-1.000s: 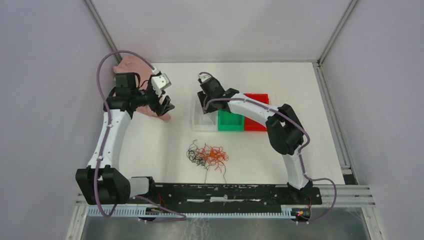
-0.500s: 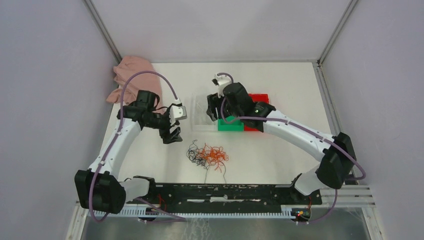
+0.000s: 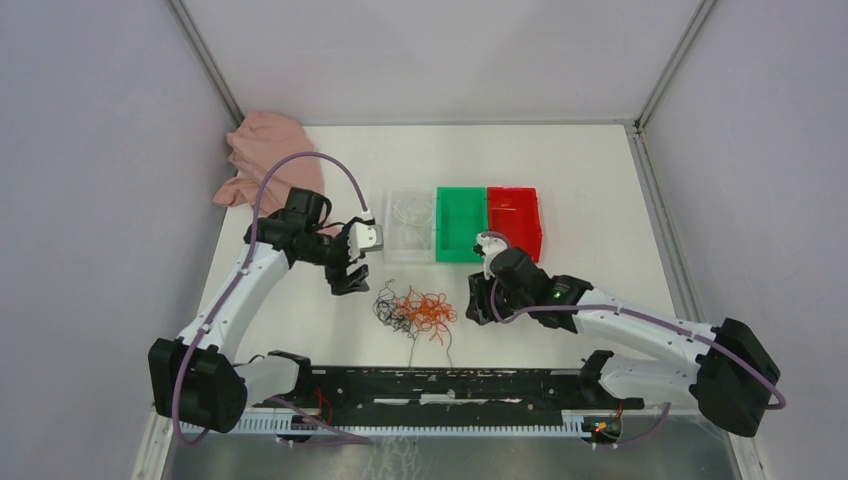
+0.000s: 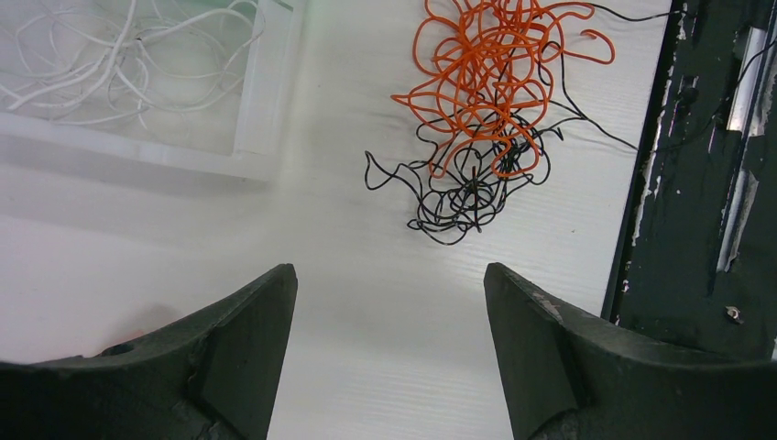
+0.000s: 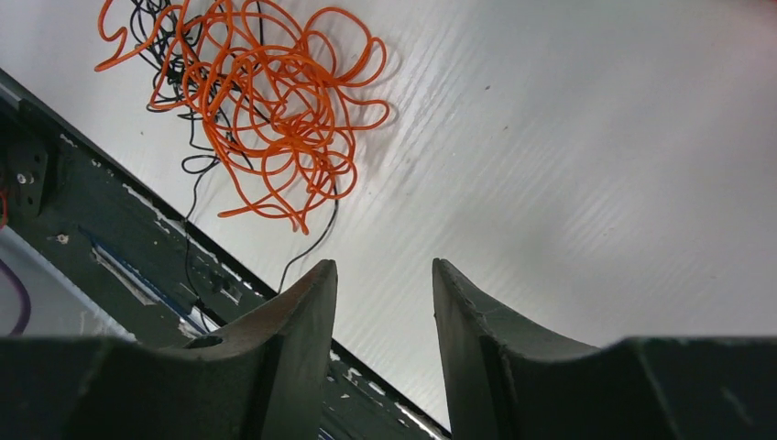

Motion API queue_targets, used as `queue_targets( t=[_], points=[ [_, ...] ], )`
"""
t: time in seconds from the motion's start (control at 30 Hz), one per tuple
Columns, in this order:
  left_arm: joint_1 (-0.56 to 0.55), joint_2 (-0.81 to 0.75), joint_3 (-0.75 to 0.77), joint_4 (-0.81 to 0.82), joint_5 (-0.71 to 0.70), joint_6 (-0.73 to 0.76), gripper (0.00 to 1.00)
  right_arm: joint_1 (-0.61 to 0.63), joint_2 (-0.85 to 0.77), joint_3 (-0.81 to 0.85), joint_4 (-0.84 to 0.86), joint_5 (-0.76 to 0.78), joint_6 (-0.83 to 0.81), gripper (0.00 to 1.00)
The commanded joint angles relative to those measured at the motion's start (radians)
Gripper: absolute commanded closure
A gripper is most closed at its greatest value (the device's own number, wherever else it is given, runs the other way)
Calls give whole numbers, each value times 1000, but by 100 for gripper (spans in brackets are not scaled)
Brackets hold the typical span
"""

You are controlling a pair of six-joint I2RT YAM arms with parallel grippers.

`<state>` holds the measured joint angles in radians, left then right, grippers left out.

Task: Untangle the cables
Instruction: Untie the cable.

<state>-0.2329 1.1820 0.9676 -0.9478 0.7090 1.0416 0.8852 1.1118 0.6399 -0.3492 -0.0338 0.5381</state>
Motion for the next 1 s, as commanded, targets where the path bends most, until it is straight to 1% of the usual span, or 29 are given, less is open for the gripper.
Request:
queue_targets(
  t=[0.0, 0.23, 0.53, 0.6, 0.63, 0.77, 0.8, 0.83, 0.9, 0.97],
  points=[
    [-9, -8, 35, 26, 9, -51, 19, 12, -12, -27, 151, -71, 83, 51],
    [-8, -12, 49, 29, 1, -60, 19, 16, 83, -16, 239, -127, 100, 49],
    [-9, -9, 63, 57, -19, -75, 19, 36, 146, -21, 330, -153, 108, 50],
    [-9, -11, 63, 63, -25, -78, 19, 41, 162, -17, 341, -146, 108, 55],
    [-8, -13, 64, 64, -28, -81, 19, 41, 171, -15, 344, -137, 108, 60],
    [-8, -24, 71, 64, -36, -87, 20, 44, 167, 6, 338, -102, 85, 81],
    [-8, -28, 76, 63, -39, -87, 20, 44, 153, 16, 326, -93, 72, 89],
    [-8, -32, 83, 60, -40, -85, 19, 43, 135, 31, 312, -88, 56, 93],
    [-8, -37, 103, 52, -38, -81, 19, 44, 98, 64, 285, -88, 26, 98],
    [-8, -44, 124, 51, -20, -92, 19, 44, 64, 93, 282, -112, 12, 100]
  ],
)
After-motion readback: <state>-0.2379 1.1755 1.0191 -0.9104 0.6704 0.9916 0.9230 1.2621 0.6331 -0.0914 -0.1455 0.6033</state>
